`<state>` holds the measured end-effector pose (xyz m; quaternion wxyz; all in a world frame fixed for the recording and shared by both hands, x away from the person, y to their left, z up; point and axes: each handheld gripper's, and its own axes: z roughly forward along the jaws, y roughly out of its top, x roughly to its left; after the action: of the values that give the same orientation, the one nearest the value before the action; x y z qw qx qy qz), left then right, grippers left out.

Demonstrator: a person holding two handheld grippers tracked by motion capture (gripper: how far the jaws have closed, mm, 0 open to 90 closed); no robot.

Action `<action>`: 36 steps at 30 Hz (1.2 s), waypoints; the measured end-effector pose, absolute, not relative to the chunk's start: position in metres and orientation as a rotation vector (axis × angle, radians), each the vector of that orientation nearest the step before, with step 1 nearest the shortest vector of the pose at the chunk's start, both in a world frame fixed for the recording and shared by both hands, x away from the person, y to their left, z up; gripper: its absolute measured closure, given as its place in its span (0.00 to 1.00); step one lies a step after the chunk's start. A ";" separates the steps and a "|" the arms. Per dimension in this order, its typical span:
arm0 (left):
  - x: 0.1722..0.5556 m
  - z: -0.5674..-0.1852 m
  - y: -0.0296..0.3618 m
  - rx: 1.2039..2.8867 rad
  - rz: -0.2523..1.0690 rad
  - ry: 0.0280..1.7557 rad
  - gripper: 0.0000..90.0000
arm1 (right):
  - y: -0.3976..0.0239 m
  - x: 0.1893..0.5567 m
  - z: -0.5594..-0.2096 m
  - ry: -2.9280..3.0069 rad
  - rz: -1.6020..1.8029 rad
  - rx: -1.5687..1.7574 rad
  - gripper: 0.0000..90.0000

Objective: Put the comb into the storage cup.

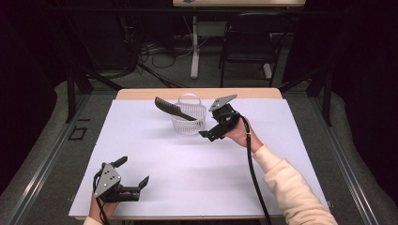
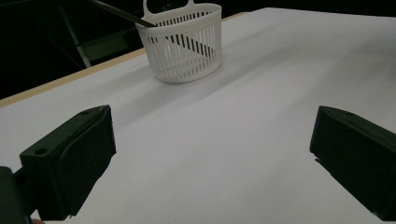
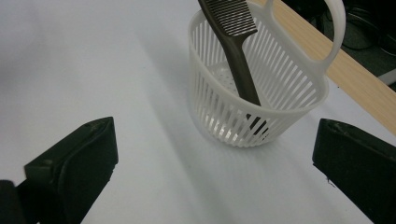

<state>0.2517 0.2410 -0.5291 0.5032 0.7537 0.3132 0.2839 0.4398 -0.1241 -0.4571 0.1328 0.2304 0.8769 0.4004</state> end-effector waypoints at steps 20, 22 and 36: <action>0.252 -0.529 0.240 1.821 0.683 0.757 0.00 | -0.154 0.406 -0.472 2.552 1.146 0.690 0.00; 0.252 -0.529 0.240 1.822 0.683 0.759 0.00 | -0.157 0.404 -0.473 2.551 1.141 0.692 0.00; 0.251 -0.529 0.239 1.821 0.684 0.760 0.00 | -0.177 0.386 -0.478 2.549 1.118 0.730 0.00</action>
<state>0.2513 0.2394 -0.5292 0.5025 0.7539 0.3146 0.2830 0.3857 -0.1773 -0.4779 0.1315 0.2513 0.8782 0.3852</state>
